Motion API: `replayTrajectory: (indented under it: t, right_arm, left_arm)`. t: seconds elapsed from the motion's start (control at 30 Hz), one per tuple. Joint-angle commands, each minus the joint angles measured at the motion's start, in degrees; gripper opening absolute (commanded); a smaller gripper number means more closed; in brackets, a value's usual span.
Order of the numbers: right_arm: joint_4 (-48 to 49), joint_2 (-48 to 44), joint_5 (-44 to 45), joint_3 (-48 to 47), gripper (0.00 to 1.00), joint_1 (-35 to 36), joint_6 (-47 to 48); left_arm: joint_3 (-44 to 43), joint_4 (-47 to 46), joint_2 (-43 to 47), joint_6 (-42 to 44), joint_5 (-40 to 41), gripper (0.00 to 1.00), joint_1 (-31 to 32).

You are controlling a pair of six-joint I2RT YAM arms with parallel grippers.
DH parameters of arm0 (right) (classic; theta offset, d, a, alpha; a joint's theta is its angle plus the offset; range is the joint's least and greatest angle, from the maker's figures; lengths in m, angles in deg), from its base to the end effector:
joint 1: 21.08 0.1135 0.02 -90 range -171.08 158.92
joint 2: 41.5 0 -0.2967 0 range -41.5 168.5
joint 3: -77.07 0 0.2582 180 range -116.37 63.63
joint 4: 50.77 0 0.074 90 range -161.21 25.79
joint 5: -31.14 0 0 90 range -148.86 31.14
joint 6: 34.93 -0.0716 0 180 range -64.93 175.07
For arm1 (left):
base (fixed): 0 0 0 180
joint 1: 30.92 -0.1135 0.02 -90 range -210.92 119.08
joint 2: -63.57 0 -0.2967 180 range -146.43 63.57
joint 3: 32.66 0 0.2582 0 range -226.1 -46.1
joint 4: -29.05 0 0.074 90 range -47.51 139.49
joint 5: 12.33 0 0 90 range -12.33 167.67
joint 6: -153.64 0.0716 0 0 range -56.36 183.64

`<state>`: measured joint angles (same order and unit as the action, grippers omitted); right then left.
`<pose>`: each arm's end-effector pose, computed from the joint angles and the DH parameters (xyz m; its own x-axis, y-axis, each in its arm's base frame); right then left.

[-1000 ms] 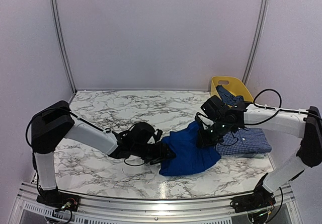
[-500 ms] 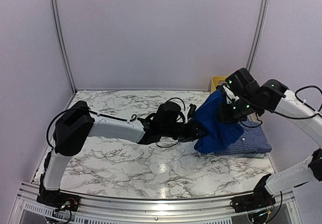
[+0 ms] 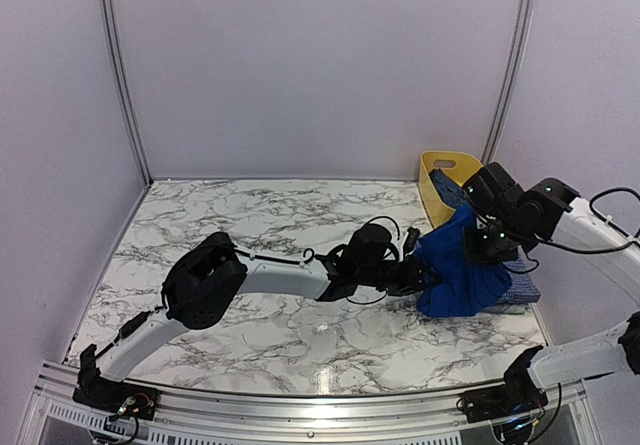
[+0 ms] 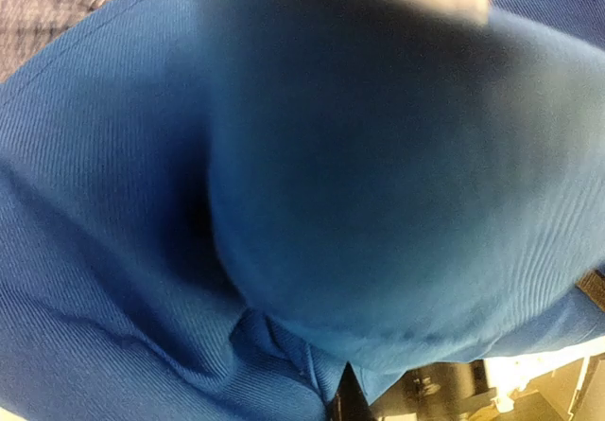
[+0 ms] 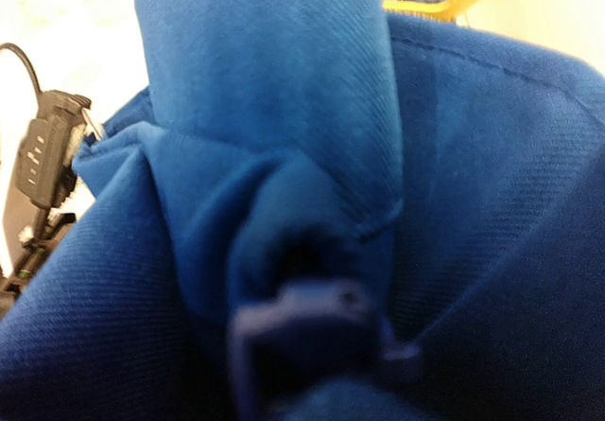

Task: Fold and stack the mixed laundry pile
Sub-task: Place the square-folded skirt at the corner of the board, then pick up the crumpled T-shirt from the bin.

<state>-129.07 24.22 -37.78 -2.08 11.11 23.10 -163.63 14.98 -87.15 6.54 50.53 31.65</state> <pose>0.1905 0.0895 0.3164 -0.8447 0.0520 -0.5327 0.0936 0.9943 -0.0514 0.2745 -0.5998 0.1577 -0.8635 0.0418 -0.5026 0.5043 0.0776 -0.8600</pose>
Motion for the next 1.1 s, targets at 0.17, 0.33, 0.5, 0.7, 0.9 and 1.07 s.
replayTrajectory:
  t: [0.17,0.33,0.5,0.7,0.9,1.07]
  right_arm:
    - [8.5,-1.8,2.4,4.8,0.00,-4.7,2.7]
    - [16.4,-4.0,-0.6,9.7,0.00,-13.0,9.7]
    - [23.8,-2.1,-10.3,12.3,0.00,-21.9,14.8]
    - [26.5,2.4,-14.0,9.6,0.00,-27.5,21.3]
    - [27.7,3.8,-19.2,7.3,0.00,-36.0,24.4]
    - [24.5,6.4,-12.0,8.0,0.67,-38.0,20.6]
  left_arm:
    - [3.5,-1.8,4.1,1.8,-0.4,0.00,-0.3]
    - [4.8,-1.8,4.5,0.8,0.4,0.45,-0.9]
    - [8.8,-1.8,7.6,1.8,0.9,0.89,-2.3]
    - [13.8,-1.8,11.4,3.7,1.5,0.99,-3.2]
    - [16.4,-1.8,12.9,4.6,1.9,0.99,-3.7]
    - [17.9,-1.8,13.7,4.5,2.0,0.99,-4.5]
